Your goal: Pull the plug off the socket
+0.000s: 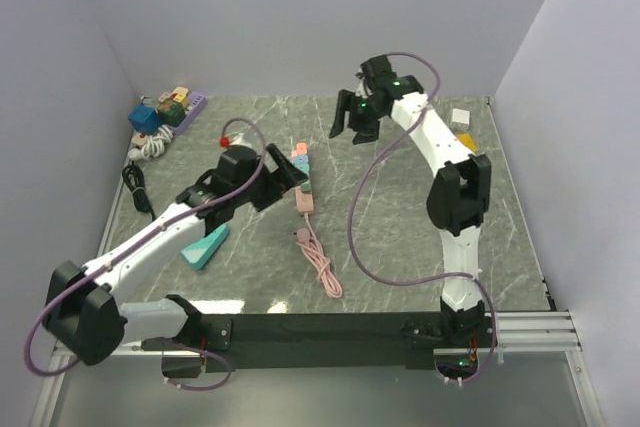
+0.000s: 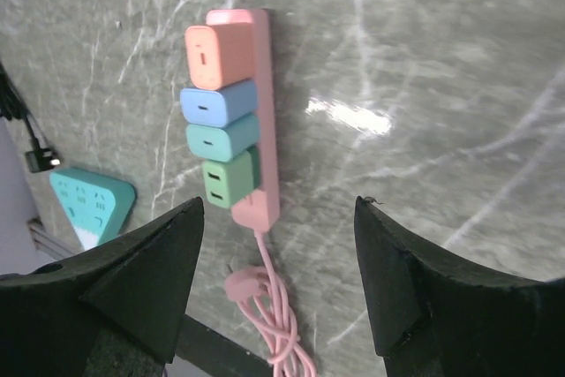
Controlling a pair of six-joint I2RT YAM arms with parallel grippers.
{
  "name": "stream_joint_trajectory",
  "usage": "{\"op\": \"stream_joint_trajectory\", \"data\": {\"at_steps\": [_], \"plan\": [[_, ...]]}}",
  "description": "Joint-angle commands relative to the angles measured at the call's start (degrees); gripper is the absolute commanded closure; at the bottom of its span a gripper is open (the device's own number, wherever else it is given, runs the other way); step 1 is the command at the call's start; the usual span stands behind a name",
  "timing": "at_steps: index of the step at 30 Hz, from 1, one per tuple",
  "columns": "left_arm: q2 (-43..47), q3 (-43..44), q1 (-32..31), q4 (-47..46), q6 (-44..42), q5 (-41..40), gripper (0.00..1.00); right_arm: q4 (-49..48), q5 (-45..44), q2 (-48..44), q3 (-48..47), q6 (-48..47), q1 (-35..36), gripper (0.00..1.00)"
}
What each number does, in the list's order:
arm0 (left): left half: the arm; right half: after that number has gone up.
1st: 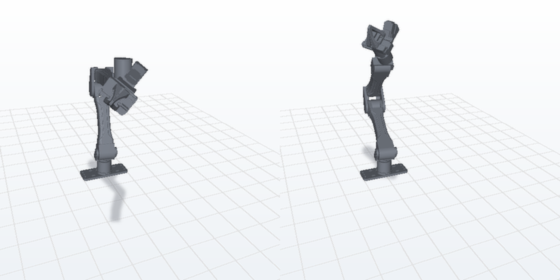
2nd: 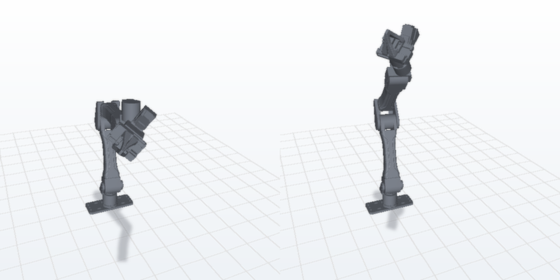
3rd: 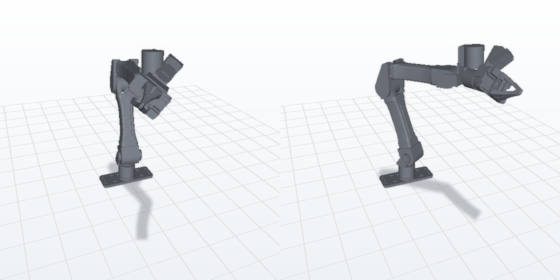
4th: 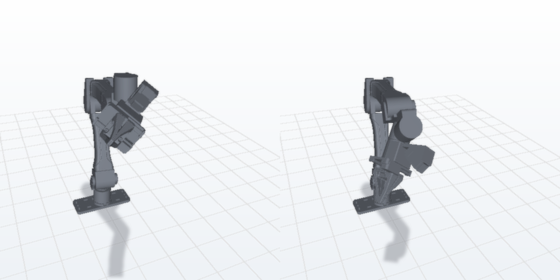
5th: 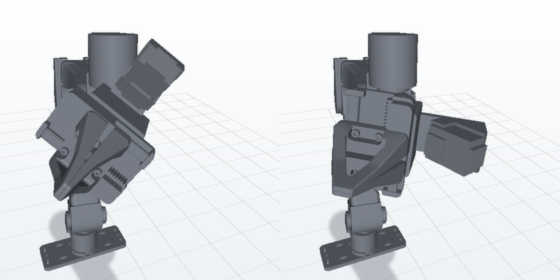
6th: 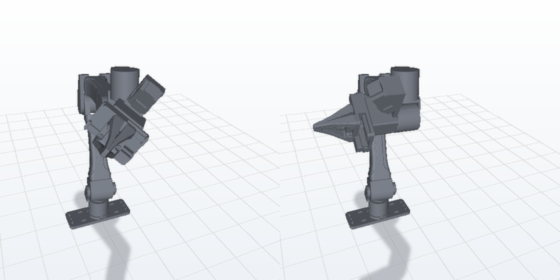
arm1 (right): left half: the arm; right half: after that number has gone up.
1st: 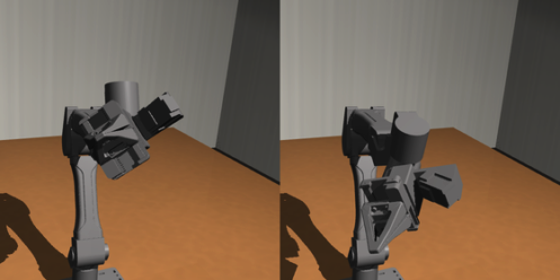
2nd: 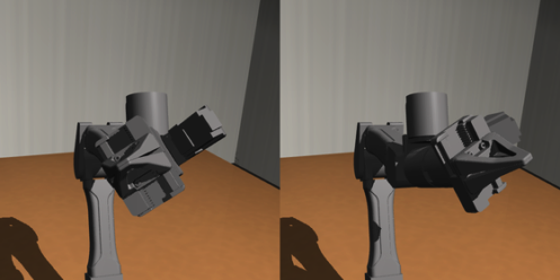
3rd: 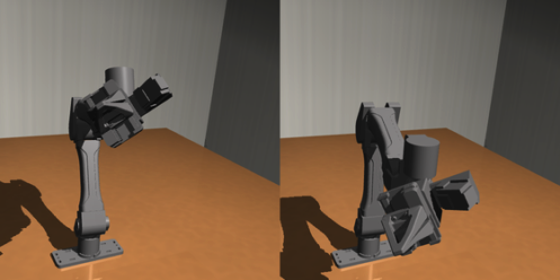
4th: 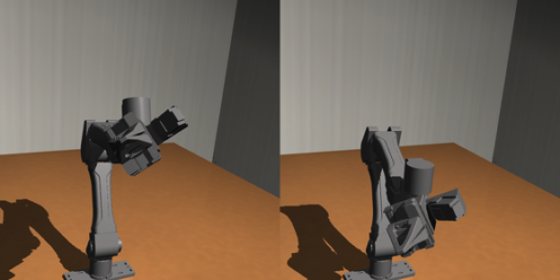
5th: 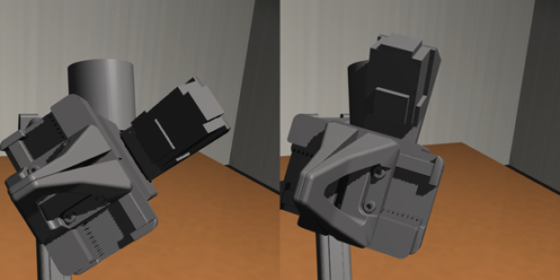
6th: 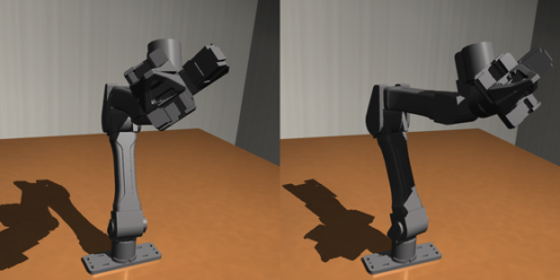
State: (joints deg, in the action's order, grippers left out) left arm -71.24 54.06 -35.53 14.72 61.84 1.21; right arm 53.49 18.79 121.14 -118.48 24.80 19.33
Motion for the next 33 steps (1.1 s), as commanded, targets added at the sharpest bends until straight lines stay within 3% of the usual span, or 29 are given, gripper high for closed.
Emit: {"op": "stream_joint_trajectory", "data": {"at_steps": [1, 7, 12, 16, 23, 26, 33], "plan": [[5.9, -4.6, 4.0, 0.3, 0.7, -1.0, 0.01, 3.7, -3.1, 3.7, -6.4, -0.5, 3.9, 0.25], [12.0, -9.1, 10.7, 1.8, -0.3, -0.3, 0.01, 1.9, -10.0, 10.8, -15.1, -0.9, 10.0, 0.24], [15.7, -13.4, 11.5, 2.3, 0.5, -0.1, 0.01, -3.9, -16.8, 13.2, -14.3, -1.8, 13.4, 0.23], [18.2, -16.5, 11.7, 2.5, 1.9, 0.4, 0.01, -3.8, -21.6, 17.4, -19.1, 0.0, 15.3, 0.23], [22.2, -20.0, 11.8, 3.6, 3.5, 0.6, 0.01, -5.9, -23.4, 23.3, -20.7, 1.6, 15.6, 0.26], [23.5, -20.9, 11.8, 4.4, 3.6, 0.6, 0.01, -6.6, -23.8, 24.8, -21.3, 1.6, 15.8, 0.37], [23.4, -23.1, 11.8, 3.0, 2.4, 2.1, 0.01, -9.7, -21.9, 25.0, -19.4, 2.3, 15.6, 0.83]]}}
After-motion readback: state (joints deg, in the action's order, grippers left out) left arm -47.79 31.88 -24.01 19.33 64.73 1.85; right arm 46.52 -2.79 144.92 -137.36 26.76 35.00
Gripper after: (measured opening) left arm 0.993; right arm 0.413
